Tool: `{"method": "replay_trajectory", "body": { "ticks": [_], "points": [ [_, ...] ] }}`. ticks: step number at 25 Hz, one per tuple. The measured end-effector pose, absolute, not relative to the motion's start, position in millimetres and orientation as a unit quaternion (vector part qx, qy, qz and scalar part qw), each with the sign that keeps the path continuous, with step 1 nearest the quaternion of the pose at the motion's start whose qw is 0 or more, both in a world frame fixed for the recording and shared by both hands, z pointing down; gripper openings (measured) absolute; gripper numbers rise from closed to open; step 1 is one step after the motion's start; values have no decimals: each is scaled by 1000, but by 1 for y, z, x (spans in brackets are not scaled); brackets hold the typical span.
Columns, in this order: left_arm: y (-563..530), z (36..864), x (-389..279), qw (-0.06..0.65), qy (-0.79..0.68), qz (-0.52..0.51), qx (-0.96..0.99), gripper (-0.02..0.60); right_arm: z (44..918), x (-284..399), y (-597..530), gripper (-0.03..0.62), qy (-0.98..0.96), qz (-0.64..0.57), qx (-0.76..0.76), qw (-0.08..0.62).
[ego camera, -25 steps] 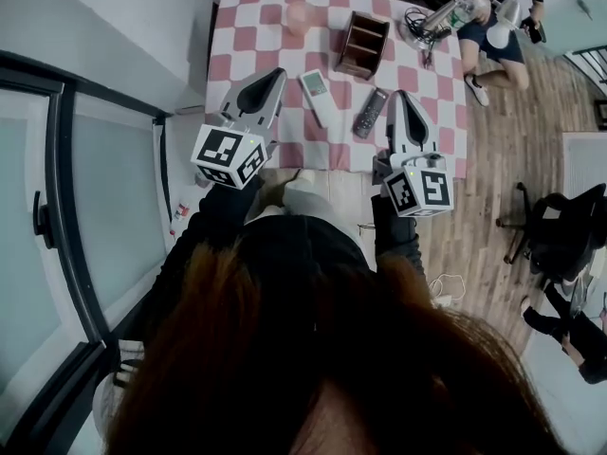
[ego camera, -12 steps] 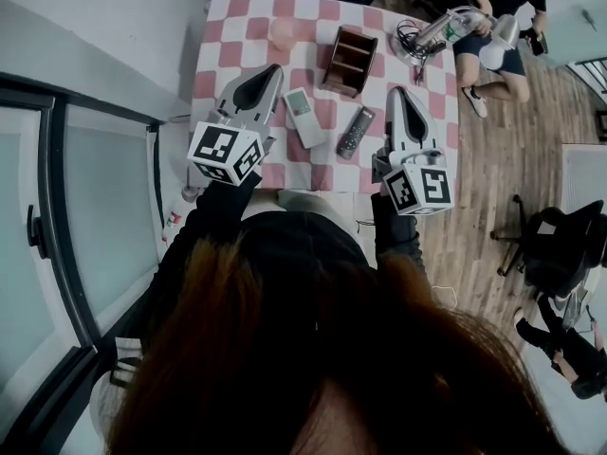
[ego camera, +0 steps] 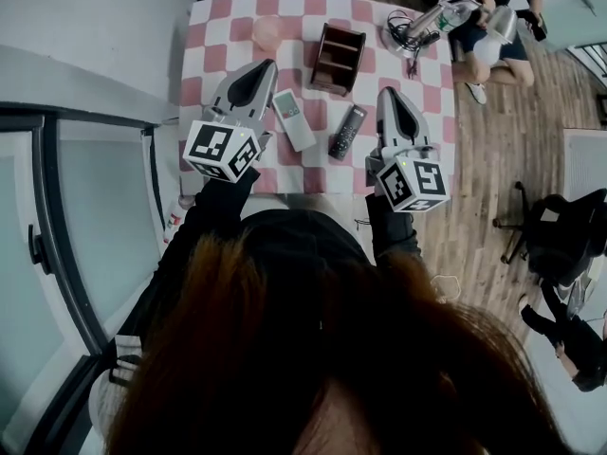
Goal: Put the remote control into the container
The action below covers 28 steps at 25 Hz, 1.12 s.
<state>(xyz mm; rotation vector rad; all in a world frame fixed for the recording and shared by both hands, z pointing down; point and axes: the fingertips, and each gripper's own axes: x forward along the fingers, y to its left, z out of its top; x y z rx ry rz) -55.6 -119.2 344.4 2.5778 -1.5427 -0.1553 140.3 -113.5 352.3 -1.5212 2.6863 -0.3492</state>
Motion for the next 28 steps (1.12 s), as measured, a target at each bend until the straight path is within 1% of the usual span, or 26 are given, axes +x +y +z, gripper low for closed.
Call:
{"method": "replay_trajectory", "body": {
  "ticks": [12,24,28],
  "points": [
    [-142,352,-50,63,-482,-49,872,9,448,141,-126,18,823,-208,-527,-35],
    [-159,365,-48,76,-455,-30,887,9,537,150,-127,20,749,-280,-593,-91],
    [-162,366,-49,79,-448,-28,890,9,559,152,-126,21,729,-287,-611,-117]
  ]
}}
